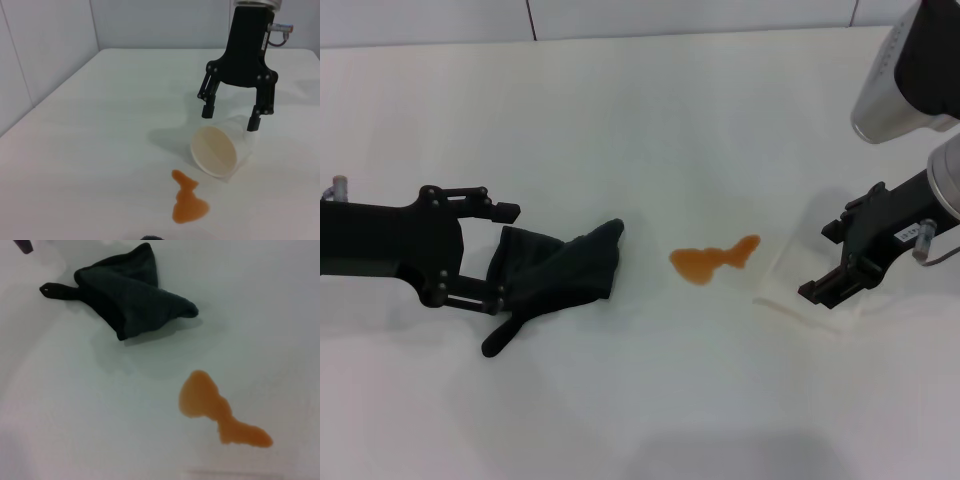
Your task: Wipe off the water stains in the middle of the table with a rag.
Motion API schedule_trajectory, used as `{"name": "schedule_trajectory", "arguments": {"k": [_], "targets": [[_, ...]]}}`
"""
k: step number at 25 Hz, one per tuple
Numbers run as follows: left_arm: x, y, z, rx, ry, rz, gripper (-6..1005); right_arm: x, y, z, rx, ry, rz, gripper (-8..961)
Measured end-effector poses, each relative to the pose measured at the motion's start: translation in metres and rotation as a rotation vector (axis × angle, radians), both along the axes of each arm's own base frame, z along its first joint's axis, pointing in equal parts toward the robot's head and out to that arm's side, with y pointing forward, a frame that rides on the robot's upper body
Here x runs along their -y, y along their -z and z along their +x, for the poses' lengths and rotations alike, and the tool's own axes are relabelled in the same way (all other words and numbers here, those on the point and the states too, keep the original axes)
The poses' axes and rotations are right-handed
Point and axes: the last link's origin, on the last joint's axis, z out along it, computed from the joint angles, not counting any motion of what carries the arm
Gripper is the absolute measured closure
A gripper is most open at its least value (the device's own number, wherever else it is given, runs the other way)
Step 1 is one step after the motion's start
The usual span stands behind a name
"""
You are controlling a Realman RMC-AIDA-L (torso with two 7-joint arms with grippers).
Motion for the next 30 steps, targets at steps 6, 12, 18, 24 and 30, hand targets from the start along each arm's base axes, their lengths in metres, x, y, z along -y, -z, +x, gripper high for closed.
{"name": "schedule_trajectory", "arguments": {"k": [6, 12, 18, 24, 30], "targets": [[0.001, -0.001, -0.001, 0.0, -0.002, 0.001, 110, 0.001, 0.006, -0.001, 0.006, -0.013, -0.008, 126], [0.001, -0.001, -0.002, 0.0, -0.004, 0.002, 109, 0.001, 0.013, -0.001, 0.007, -0.019, -0.007, 126], [0.002, -0.001, -0.003, 0.0, -0.006, 0.003, 109, 0.0, 0.021, 0.005, 0.008, -0.005, -0.004, 126], [0.002, 0.0, -0.003, 0.0, -0.006, 0.003, 109, -0.002, 0.026, 0.011, 0.014, 0.003, 0.003, 127], [0.001, 0.0, -0.002, 0.001, -0.006, 0.007, 109, -0.002, 0.027, 0.013, 0.019, 0.005, 0.008, 127]]}}
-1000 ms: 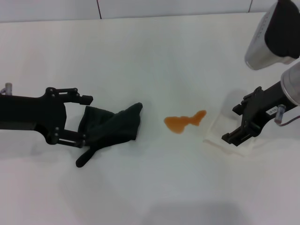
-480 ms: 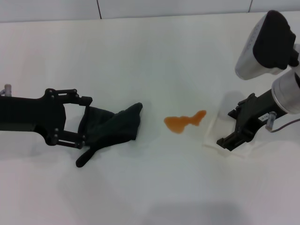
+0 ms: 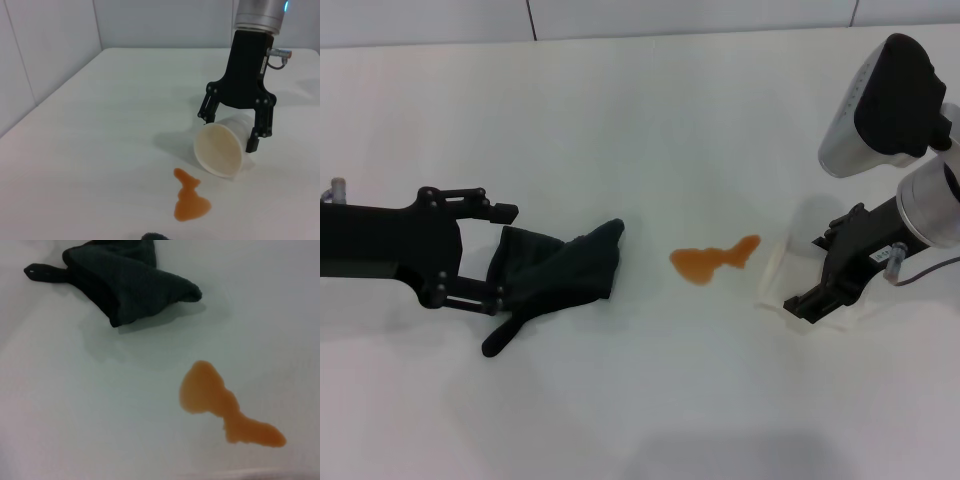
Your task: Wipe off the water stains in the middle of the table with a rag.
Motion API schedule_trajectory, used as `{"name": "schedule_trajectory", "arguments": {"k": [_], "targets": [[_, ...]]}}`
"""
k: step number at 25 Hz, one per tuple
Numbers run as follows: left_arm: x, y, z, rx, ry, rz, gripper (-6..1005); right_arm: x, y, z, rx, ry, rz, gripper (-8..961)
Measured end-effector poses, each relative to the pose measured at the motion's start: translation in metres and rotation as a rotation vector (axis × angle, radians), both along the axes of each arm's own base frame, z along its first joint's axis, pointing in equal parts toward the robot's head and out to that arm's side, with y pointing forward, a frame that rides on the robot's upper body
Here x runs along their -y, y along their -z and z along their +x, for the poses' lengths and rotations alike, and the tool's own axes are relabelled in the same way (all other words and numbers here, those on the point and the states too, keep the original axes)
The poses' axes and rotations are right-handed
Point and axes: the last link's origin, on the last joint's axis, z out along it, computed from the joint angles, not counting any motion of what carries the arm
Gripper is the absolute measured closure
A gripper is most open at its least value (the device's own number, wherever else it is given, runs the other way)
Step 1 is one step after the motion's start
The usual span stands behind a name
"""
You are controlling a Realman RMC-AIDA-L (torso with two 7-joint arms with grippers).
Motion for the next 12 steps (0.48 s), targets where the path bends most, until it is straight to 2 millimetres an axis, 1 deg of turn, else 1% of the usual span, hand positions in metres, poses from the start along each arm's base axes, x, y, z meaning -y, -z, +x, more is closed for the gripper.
{"name": "schedule_trajectory", "arguments": {"k": [9, 12], "targets": [[-0.0014, -0.0004, 0.0011, 0.0, 0.003, 0.003, 109, -0.0003, -0.0001, 0.0009, 0.001, 0.002, 0.003, 129], [-0.0018, -0.0005, 0.0011, 0.0, 0.003, 0.004, 109, -0.0005, -0.0002, 0.0018, 0.002, 0.005, 0.003, 160]]}}
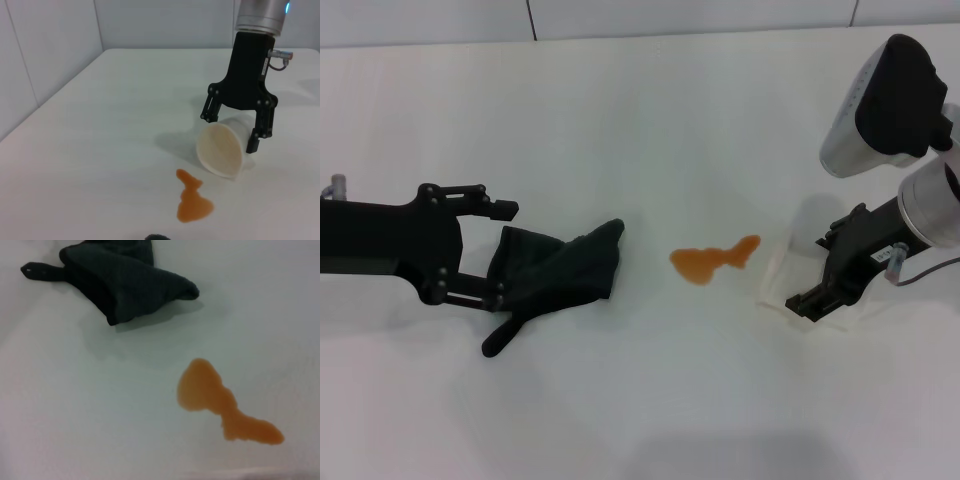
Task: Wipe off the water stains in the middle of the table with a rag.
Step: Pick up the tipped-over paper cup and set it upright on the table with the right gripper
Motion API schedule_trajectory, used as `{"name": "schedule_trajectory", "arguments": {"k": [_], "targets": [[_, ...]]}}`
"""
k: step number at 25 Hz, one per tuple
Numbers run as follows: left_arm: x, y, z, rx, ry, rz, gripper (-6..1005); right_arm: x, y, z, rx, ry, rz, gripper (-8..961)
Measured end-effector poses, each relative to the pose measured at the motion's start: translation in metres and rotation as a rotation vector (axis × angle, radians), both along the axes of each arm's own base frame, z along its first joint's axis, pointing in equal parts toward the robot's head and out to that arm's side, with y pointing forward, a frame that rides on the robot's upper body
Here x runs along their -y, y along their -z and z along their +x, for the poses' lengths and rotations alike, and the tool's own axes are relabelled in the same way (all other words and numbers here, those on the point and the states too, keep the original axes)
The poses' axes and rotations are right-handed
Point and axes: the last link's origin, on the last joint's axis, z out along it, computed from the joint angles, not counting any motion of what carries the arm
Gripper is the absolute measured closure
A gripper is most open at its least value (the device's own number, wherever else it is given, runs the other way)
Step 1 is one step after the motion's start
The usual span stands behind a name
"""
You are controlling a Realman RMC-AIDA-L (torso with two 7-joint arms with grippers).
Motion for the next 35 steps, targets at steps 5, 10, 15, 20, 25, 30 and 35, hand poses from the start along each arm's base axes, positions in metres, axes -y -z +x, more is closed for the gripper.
{"name": "schedule_trajectory", "arguments": {"k": [5, 10, 15, 20, 25, 30, 35], "targets": [[0.0, -0.001, 0.0, -0.002, 0.0, 0.002, 109, 0.0, 0.0, 0.001, 0.001, 0.004, 0.001, 180], [0.0, 0.0, -0.001, -0.001, -0.003, 0.002, 109, -0.003, -0.004, -0.006, -0.013, -0.019, 0.02, 199], [0.001, 0.0, -0.002, -0.001, -0.001, 0.002, 109, -0.007, -0.011, -0.01, -0.041, -0.031, 0.055, 235], [0.002, 0.0, -0.003, -0.001, 0.001, 0.005, 109, -0.012, -0.016, -0.009, -0.093, -0.046, 0.113, 244], [0.001, 0.001, -0.004, -0.003, 0.006, 0.012, 109, -0.014, -0.027, 0.001, -0.263, -0.063, 0.183, 245], [0.002, 0.001, -0.004, -0.002, 0.004, 0.012, 110, -0.01, -0.03, 0.02, -0.413, -0.09, 0.243, 244], [0.002, 0.003, -0.003, 0.005, 0.0, 0.009, 110, -0.002, -0.026, 0.043, -0.529, -0.113, 0.294, 244]]}}
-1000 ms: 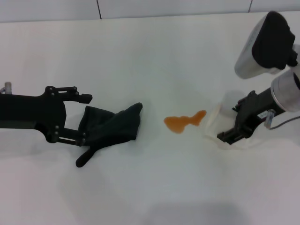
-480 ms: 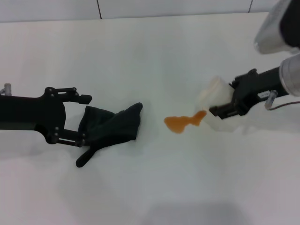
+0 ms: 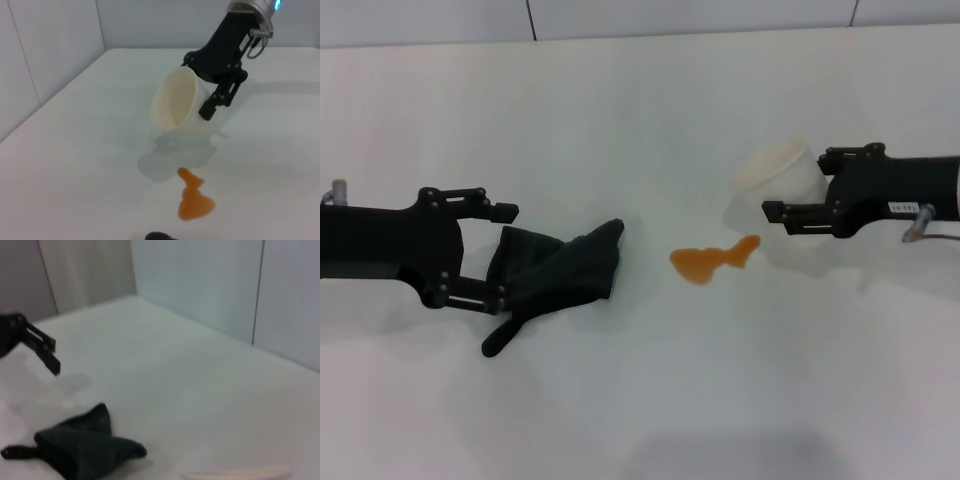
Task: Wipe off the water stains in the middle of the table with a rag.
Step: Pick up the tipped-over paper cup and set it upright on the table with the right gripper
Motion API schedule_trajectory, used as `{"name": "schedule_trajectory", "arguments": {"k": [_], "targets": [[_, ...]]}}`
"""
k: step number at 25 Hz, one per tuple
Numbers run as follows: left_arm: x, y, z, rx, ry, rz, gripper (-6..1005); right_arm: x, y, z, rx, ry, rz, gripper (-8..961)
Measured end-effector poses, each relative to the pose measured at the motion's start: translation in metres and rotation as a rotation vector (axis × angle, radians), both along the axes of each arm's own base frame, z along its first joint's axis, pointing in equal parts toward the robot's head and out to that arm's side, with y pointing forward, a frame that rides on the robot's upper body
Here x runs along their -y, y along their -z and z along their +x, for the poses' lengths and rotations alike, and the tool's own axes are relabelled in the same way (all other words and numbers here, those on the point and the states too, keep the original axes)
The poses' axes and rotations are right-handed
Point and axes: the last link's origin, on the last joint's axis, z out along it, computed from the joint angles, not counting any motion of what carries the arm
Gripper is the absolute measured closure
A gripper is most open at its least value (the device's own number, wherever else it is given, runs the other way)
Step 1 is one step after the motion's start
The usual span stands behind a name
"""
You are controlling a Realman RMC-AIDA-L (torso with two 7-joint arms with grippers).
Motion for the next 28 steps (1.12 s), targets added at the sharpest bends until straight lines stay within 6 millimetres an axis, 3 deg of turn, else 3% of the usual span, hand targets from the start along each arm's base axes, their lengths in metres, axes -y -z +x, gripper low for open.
{"name": "schedule_trajectory", "arguments": {"k": [9, 28], "targets": [[0.005, 0.004, -0.001, 0.024, -0.01, -0.002, 110, 0.008, 0.005, 0.033, -0.202, -0.046, 0.095, 243], [0.005, 0.004, 0.0, 0.025, -0.014, 0.0, 110, 0.016, 0.02, 0.075, -0.238, -0.036, 0.253, 241]]}}
